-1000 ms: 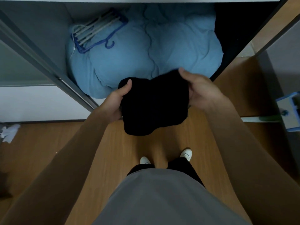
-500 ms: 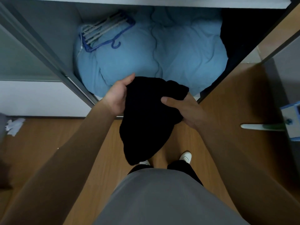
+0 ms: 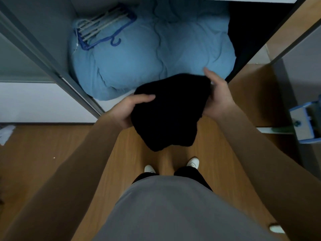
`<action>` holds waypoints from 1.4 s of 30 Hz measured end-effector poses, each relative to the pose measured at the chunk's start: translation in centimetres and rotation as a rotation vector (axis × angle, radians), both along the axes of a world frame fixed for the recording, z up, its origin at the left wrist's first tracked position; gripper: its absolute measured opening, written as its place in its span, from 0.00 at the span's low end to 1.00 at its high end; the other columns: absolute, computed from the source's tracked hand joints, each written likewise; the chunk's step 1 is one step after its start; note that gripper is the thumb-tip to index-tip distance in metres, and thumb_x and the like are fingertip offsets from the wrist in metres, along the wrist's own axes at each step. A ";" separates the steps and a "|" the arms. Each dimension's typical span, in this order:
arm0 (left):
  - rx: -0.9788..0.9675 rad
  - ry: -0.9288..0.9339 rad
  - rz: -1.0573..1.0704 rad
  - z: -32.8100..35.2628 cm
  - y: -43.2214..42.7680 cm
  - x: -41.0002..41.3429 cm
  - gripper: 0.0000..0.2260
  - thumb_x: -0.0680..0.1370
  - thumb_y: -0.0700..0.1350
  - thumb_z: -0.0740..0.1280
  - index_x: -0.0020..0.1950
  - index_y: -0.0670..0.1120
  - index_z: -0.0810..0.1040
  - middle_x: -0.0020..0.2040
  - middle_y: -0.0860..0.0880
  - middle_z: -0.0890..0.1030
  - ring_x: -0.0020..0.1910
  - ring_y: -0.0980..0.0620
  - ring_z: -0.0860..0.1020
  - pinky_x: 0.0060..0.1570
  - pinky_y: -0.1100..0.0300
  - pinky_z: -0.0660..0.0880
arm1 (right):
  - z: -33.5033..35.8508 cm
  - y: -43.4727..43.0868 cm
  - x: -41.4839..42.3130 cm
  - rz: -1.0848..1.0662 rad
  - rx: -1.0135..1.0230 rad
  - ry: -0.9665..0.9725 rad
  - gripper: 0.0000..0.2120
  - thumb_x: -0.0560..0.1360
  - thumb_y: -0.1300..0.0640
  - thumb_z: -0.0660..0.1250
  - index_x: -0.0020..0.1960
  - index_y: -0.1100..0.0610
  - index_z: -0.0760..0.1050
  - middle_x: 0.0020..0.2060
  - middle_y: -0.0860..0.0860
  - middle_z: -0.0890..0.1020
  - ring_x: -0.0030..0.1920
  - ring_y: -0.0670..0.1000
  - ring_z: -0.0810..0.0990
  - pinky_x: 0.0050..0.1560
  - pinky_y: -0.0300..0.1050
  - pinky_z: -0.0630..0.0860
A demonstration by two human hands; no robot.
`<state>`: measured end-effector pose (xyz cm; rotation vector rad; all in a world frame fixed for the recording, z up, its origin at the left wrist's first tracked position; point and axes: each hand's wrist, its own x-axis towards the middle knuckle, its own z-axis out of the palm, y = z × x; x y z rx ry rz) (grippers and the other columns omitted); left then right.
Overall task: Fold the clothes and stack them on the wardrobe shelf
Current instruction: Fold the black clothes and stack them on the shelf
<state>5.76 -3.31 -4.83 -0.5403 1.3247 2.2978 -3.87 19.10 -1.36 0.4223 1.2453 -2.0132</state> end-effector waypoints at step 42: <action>-0.867 0.333 -0.205 1.0 1.0 -2.7 0.40 0.70 0.26 0.69 0.78 0.51 0.63 0.68 0.52 0.71 0.68 0.54 0.71 0.64 0.70 0.68 | -1.1 -0.3 1.3 0.114 0.251 0.272 0.13 0.76 0.60 0.72 0.58 0.64 0.80 0.51 0.58 0.86 0.52 0.56 0.86 0.48 0.45 0.82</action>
